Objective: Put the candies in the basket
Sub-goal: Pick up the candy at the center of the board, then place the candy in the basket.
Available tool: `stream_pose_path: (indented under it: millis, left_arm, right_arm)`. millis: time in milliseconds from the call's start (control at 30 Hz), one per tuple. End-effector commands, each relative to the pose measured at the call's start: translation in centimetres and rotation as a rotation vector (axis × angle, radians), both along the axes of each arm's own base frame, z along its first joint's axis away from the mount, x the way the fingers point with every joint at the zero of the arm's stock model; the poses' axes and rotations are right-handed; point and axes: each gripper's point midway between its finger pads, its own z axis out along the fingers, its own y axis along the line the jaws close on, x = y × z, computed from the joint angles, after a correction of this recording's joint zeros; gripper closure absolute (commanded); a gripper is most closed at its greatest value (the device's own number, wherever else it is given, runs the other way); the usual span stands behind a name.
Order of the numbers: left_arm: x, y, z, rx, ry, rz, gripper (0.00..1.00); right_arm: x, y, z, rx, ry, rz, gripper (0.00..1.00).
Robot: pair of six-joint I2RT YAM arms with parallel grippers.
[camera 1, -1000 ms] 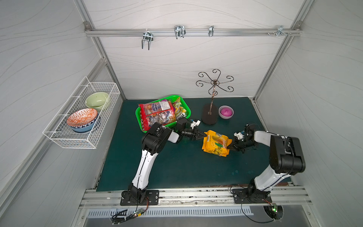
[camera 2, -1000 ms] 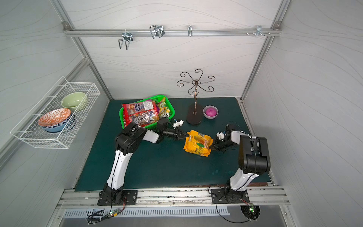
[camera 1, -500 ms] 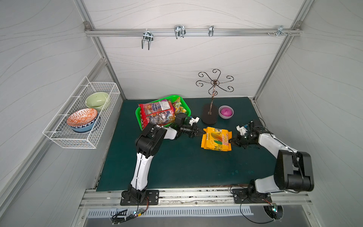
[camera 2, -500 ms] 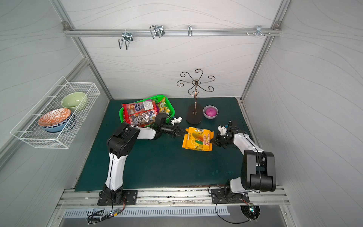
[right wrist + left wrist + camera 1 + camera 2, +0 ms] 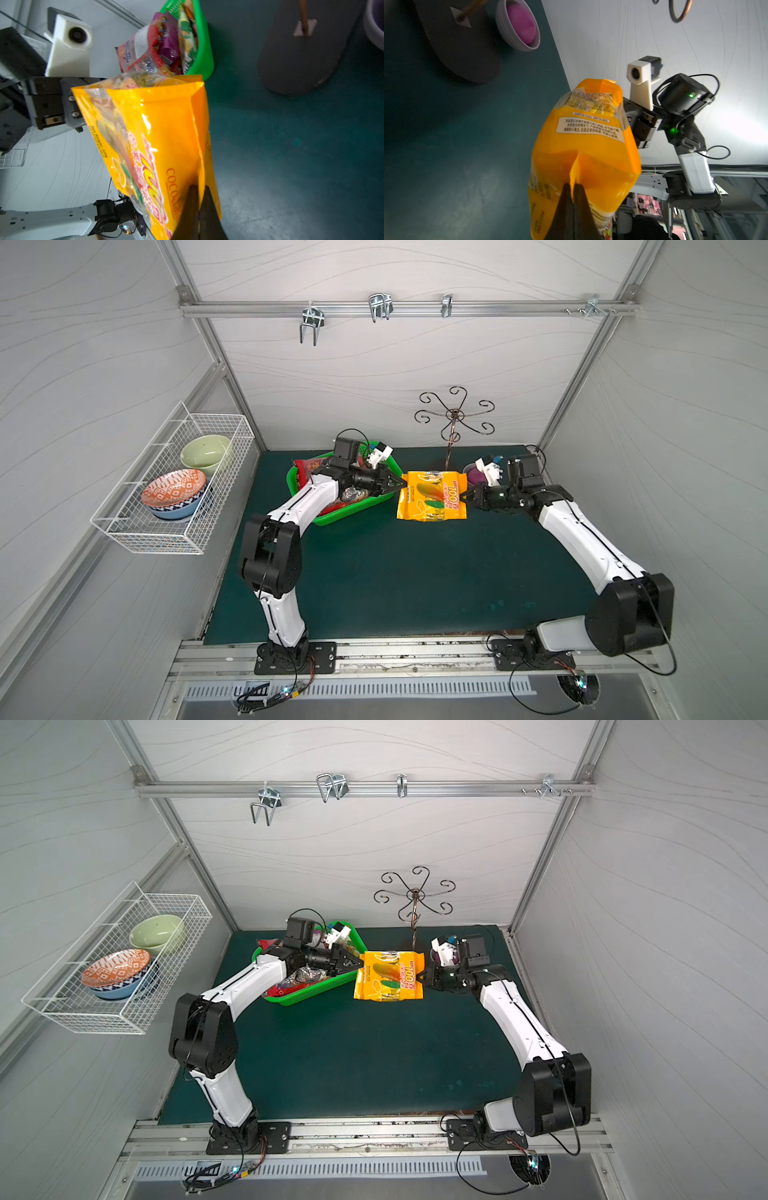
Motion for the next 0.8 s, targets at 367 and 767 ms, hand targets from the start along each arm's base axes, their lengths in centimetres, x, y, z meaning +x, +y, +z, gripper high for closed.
stream_pose_path:
  millis: [367, 767]
  left_arm:
    - [0.5, 11.2, 1.8, 0.223, -0.167, 0.254, 1.0]
    - [4.6, 15.9, 1.1, 0.352, -0.263, 0.371, 1.0]
  right_arm:
    - [4.2, 11.7, 2.5, -0.076, -0.197, 0.174, 1.0]
    - [11.6, 17.4, 0.4, -0.08, -0.241, 0.166, 1.0]
